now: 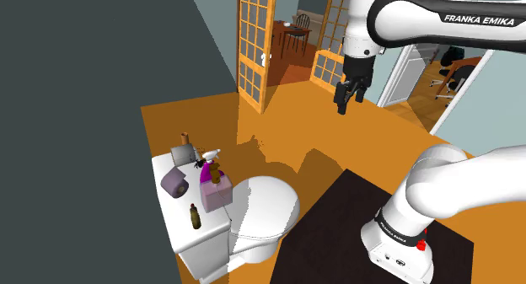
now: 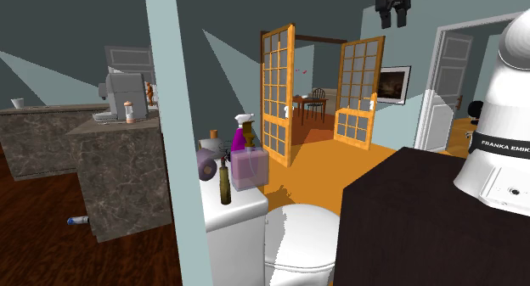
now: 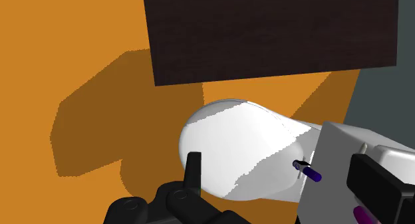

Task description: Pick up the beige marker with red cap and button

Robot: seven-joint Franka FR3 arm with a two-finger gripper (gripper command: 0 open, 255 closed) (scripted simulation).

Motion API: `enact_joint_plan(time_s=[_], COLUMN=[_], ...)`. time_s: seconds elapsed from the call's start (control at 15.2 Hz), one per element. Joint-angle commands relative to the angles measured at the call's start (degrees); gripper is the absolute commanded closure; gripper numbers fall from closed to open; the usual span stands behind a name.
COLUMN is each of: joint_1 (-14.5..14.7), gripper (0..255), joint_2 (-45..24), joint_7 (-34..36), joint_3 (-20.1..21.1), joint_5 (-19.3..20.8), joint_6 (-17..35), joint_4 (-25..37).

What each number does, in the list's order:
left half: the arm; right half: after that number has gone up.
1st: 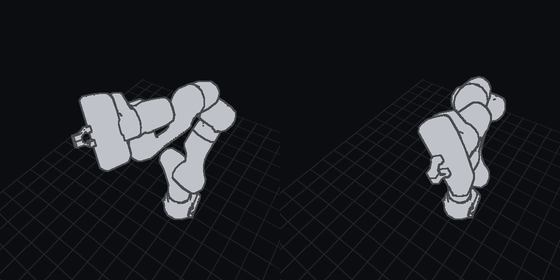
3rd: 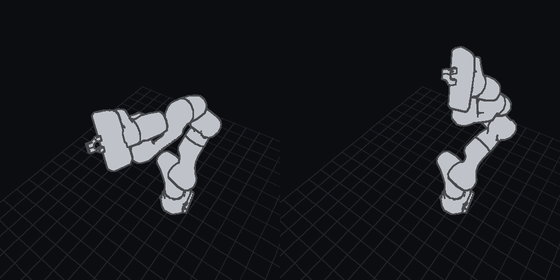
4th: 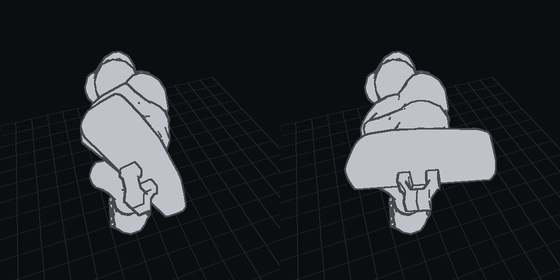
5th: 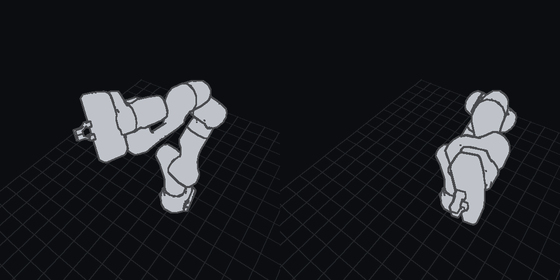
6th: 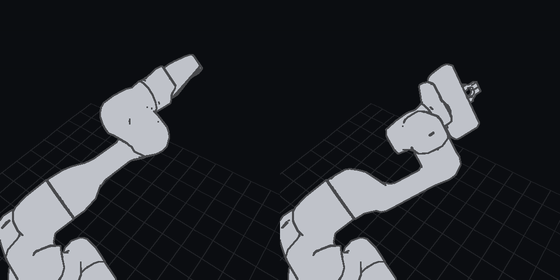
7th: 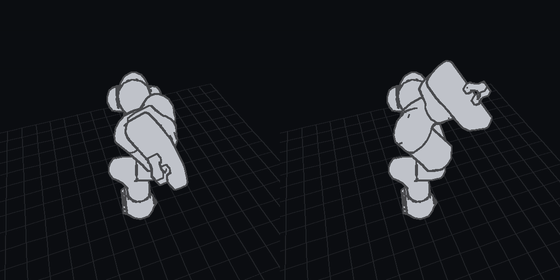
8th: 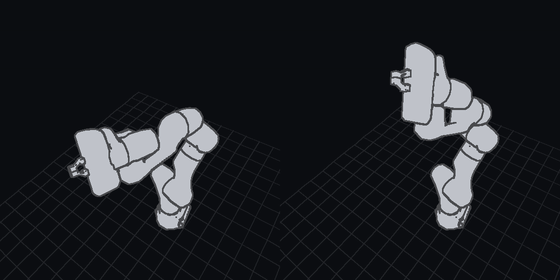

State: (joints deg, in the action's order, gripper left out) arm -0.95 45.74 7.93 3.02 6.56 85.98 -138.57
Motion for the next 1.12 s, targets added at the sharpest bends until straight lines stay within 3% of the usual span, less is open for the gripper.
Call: enact_joint_plan(time_s=[0.0, 0.59, 1.06], joint_1=[0.0, 3.1, 4.6], gripper=[0, 0, 0], joint_2=[0.0, -10.8, -22.8], joint_7=[0.0, 8.5, 15.2], joint_3=[0.0, 7.6, 13.5], joint_5=[0.0, -5.1, -6.3], joint_6=[0.0, 13.4, 23.4], joint_4=[0.0, -2.5, -0.3])
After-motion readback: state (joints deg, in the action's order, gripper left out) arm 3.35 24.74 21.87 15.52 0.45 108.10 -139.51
